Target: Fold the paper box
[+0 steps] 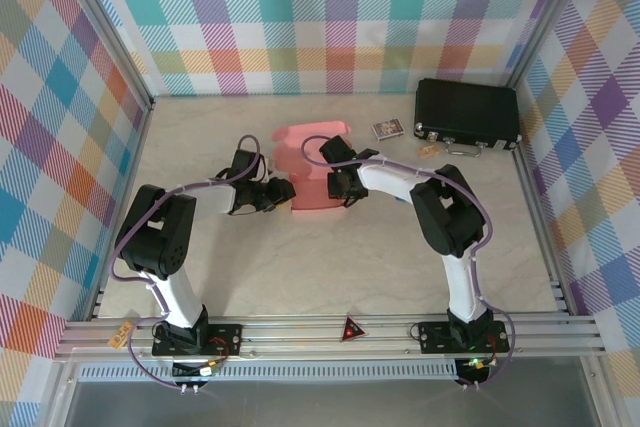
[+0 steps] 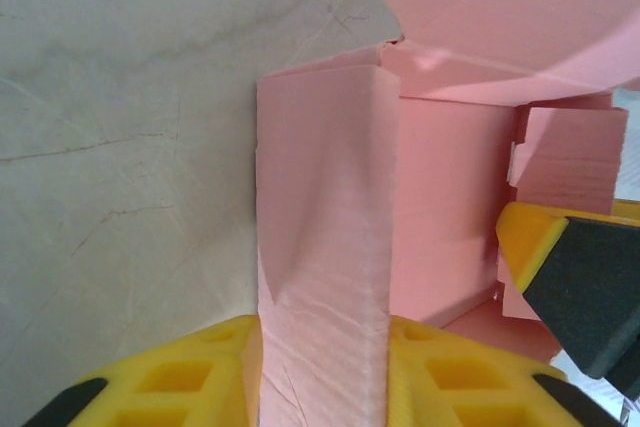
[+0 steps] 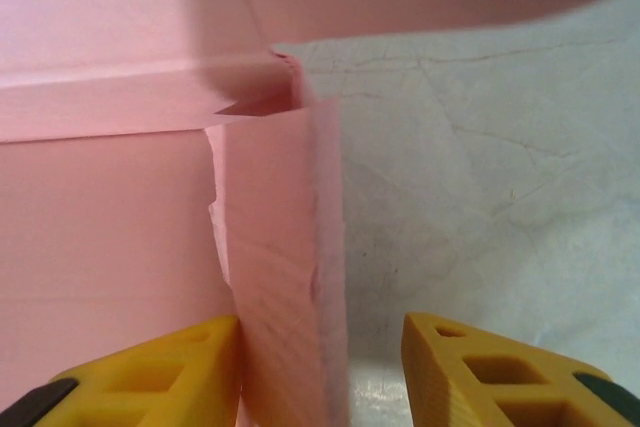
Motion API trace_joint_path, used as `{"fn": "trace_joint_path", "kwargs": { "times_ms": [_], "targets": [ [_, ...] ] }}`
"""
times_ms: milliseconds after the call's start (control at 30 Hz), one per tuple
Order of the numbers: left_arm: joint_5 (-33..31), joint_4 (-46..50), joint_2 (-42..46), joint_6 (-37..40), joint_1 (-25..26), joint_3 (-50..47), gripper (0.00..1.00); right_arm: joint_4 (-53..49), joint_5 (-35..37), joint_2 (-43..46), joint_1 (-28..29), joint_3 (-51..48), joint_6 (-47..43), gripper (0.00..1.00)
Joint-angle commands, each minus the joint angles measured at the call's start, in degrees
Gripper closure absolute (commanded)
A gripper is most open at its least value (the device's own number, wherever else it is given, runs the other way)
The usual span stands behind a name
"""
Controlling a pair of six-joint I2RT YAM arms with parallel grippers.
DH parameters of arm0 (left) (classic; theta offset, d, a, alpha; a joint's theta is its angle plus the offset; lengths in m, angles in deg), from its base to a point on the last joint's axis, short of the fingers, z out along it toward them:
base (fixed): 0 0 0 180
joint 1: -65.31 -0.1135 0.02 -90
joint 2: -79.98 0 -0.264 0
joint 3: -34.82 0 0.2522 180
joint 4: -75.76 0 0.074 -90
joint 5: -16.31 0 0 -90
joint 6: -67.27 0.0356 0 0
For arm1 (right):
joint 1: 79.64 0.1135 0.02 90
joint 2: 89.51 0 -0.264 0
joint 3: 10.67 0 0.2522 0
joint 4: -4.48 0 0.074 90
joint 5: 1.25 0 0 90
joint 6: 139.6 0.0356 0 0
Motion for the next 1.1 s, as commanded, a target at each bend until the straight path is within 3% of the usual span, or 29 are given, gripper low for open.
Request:
{"fn": "trace_joint_path", "kwargs": {
  "times_ms": [0,233,533,900,1067],
  "targets": [
    [0.45,2.95,0.51,1.16,0.56,1.98,0.62,0.33,-1.59,3.73,-0.05,-0.84,-0.94,0.54],
    [1.14,2.93,1.16,1.56,0.57,2.44,0.55,-0.21,-2.70,5.12,-0.05,-0.36,-2.73,0.50],
    [1.58,2.60,1.93,1.77,0.57,1.83,0.51,-5.27,-0.01,5.36,-0.05,1.07,-4.37,0.52],
    [1.69,2.55,2.09,1.77,0.57,1.50,0.51,-7.58,-1.04,4.86,-0.09,0.90,-5.78,0.67],
    [1.58,2.58,2.20,1.75,0.57,1.31,0.51,-8.81,-1.27,4.41,-0.05,1.36,-5.94,0.66]
  ]
}}
